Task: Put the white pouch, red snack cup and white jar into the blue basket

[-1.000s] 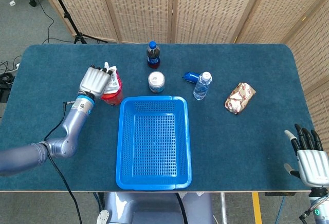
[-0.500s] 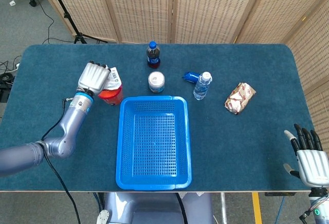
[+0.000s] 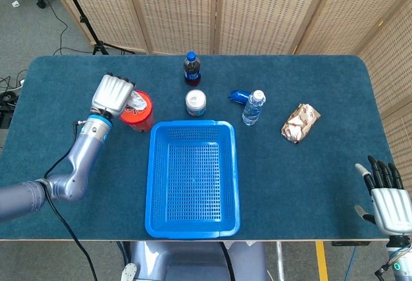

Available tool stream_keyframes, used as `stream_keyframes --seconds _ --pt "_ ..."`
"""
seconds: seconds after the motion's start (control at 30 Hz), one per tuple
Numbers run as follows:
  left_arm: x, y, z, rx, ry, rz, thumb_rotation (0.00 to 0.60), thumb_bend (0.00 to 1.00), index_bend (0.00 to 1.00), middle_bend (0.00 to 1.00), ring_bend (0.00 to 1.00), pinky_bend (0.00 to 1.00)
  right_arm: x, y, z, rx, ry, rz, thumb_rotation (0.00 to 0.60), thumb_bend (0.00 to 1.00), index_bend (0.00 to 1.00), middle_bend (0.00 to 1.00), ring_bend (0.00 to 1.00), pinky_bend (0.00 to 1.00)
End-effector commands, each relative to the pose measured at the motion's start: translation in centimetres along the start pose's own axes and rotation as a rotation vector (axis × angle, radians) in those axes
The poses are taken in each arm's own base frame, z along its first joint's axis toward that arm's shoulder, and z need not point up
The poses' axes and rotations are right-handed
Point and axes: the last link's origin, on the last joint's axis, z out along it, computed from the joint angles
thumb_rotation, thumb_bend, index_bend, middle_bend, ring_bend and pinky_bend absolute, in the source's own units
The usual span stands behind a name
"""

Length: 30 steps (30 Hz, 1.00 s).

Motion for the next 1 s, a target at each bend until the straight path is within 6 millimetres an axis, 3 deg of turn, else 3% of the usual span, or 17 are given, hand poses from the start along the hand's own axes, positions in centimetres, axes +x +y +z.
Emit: stream_keyframes --seconds 0.03,0.77,1.0 --pt "0.1 -0.2 -0.1 0.005 0.008 0.001 0.600 0.47 0.83 0.48 0.46 0.39 0.0 0.0 0.0 0.001 0.000 -0.001 0.600 0.16 0.14 0.00 0.00 0.00" --pt "2.6 -0.6 -0.9 0.006 0.080 0.000 0.600 0.47 0.85 0.52 0.49 0.41 0.0 0.0 0.0 0.000 -0.002 0.006 0.600 0.16 0.14 0.00 0.00 0.00" --pt "4.2 -0.1 -1.5 -0.014 0.116 -0.004 0.600 0.47 0.85 0.52 0.50 0.41 0.0 0.0 0.0 0.001 -0.002 0.009 0.600 0.16 0.14 0.00 0.00 0.00"
